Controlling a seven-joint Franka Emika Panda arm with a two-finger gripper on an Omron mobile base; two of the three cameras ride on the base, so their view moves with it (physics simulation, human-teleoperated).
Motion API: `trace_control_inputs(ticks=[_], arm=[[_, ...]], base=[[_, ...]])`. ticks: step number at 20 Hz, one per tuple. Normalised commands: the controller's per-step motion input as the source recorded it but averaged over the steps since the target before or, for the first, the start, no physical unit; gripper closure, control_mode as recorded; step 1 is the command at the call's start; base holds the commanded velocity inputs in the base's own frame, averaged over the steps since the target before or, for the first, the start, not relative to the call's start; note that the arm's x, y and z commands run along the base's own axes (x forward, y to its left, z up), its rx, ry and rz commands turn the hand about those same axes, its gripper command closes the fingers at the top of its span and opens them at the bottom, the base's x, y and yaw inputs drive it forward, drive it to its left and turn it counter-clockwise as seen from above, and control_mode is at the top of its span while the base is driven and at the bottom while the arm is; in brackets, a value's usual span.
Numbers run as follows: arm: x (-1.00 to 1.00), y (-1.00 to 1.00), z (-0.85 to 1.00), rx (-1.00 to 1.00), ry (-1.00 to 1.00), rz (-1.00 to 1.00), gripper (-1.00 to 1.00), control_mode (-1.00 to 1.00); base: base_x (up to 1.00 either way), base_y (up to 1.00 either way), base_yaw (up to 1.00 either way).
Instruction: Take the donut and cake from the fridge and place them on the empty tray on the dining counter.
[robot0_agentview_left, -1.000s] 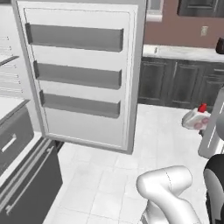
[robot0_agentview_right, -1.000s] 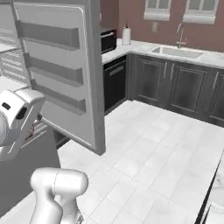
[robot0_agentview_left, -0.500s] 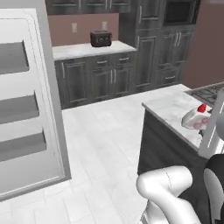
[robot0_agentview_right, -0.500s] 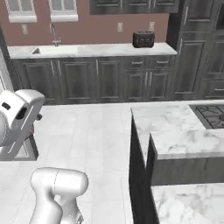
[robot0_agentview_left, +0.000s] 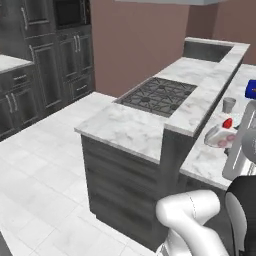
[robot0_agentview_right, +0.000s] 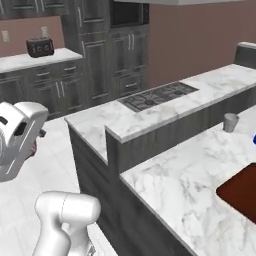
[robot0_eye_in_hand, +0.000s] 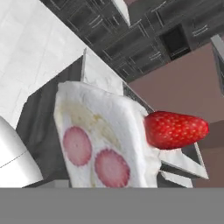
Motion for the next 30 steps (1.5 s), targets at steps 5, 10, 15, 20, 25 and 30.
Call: trace_control_inputs(ticks=[5, 10, 15, 20, 25, 30], arm=[[0.0, 0.0, 0.0, 0.0, 0.0, 0.0, 1.0, 1.0], [0.0, 0.0, 0.0, 0.0, 0.0, 0.0, 1.0, 1.0], [0.0, 0.0, 0.0, 0.0, 0.0, 0.0, 1.0, 1.0], [0.0, 0.0, 0.0, 0.0, 0.0, 0.0, 1.0, 1.0], [0.0, 0.0, 0.0, 0.0, 0.0, 0.0, 1.0, 1.0], [0.0, 0.0, 0.0, 0.0, 0.0, 0.0, 1.0, 1.0]], base=[[-1.0, -1.0, -0.2], [-1.0, -1.0, -0.13], [-0.45, -1.0, 0.07], [0.11, -1.0, 0.17], [0.43, -1.0, 0.16], [0.81, -1.0, 0.31]])
